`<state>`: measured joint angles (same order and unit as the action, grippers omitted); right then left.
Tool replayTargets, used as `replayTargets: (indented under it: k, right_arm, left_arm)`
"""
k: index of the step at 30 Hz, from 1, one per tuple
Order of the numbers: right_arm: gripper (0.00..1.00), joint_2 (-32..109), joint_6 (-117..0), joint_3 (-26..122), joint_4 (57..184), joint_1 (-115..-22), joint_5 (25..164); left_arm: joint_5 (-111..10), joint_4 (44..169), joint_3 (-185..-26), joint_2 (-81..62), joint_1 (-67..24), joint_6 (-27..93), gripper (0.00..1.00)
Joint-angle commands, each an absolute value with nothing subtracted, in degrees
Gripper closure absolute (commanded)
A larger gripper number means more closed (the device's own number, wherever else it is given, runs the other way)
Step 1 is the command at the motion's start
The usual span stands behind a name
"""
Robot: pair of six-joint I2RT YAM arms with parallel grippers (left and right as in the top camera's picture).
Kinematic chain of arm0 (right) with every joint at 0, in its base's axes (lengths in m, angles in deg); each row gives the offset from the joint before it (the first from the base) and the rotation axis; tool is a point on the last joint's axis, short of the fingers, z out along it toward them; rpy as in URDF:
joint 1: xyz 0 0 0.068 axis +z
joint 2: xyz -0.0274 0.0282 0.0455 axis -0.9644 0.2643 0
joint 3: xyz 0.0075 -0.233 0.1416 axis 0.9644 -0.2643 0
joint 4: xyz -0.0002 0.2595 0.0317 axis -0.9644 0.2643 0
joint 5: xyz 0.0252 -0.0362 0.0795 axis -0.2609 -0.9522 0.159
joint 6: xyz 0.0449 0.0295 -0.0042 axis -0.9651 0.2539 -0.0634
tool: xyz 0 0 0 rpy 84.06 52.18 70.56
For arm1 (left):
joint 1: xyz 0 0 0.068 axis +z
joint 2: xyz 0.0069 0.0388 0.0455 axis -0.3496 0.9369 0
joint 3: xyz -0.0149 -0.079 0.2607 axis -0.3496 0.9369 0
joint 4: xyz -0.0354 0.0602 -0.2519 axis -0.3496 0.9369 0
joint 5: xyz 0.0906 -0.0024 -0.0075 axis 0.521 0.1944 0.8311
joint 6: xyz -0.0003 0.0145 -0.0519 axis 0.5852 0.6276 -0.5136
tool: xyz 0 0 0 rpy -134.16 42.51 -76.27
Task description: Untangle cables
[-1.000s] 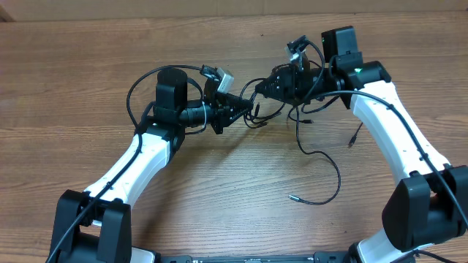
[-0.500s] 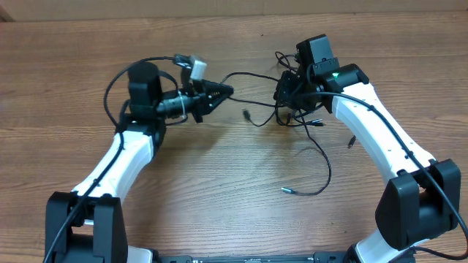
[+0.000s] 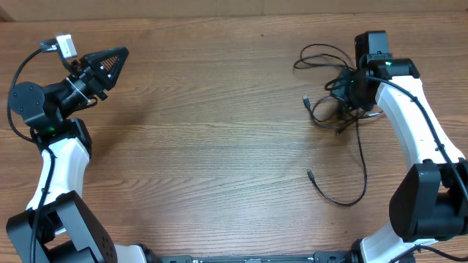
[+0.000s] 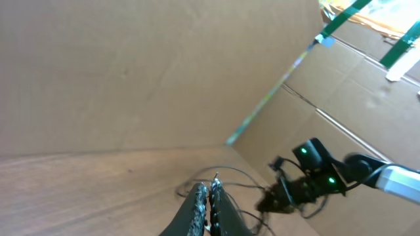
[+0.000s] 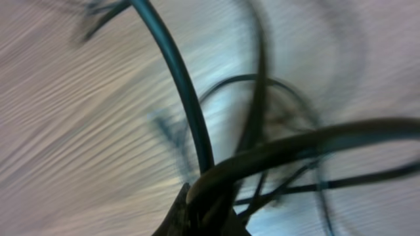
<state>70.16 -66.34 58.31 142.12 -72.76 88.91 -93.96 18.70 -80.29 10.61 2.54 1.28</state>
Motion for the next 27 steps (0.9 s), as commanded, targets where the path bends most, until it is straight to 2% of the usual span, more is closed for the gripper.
replayTargets:
  k: [1, 4, 10, 13, 16, 17, 19, 20, 21, 25, 27]
  right_arm:
    - [0.96, 70.05, -44.68, 58.83, 137.33, -70.99, 127.57]
    - [0.96, 70.05, -40.07, 58.83, 132.87, -69.33, 142.06]
    - [0.96, 70.05, -40.07, 58.83, 128.61, -67.65, 143.00]
    - [0.83, 70.05, -40.09, 58.83, 128.79, -67.65, 143.00]
    - [0.81, 70.07, -40.14, 58.83, 129.12, -67.65, 143.00]
    - [0.78, 70.07, -40.16, 58.83, 129.36, -67.65, 143.00]
    - [0.64, 70.07, -40.31, 58.83, 129.57, -67.65, 142.98]
    - [0.52, 70.07, -40.29, 58.83, 129.27, -67.65, 142.76]
    - [0.48, 70.07, -40.31, 58.83, 128.55, -67.65, 141.93]
    - [0.29, 70.05, -40.57, 58.92, 124.48, -68.11, 140.40]
    - [0.18, 70.05, -42.45, 59.42, 122.03, -68.39, 140.40]
  left_arm:
    - [-96.91, 18.87, -80.99, 9.91, 0.31, -0.40, 0.94]
    - [-96.91, 18.92, -80.99, 9.91, -2.22, 0.69, 0.92]
    - [-96.94, 21.32, -80.96, 9.91, -8.82, 8.16, 0.80]
    - [-95.67, 27.18, -80.96, 9.91, -11.07, 12.77, 0.78]
    - [-95.38, 32.29, -80.96, 9.91, -11.93, 17.04, 0.77]
    - [-95.36, 32.75, -80.96, 9.91, -11.93, 17.17, 0.76]
    - [-94.47, 33.63, -80.96, 9.91, -11.95, 17.12, 0.76]
    - [-94.03, 33.78, -80.96, 9.91, -12.15, 16.42, 0.76]
    - [-94.12, 33.76, -80.96, 9.91, -12.63, 16.45, 0.75]
    - [-94.12, 33.98, -80.96, 9.91, -14.46, 16.42, 0.53]
    - [-93.90, 33.98, -80.96, 9.91, -15.31, 16.45, 0.26]
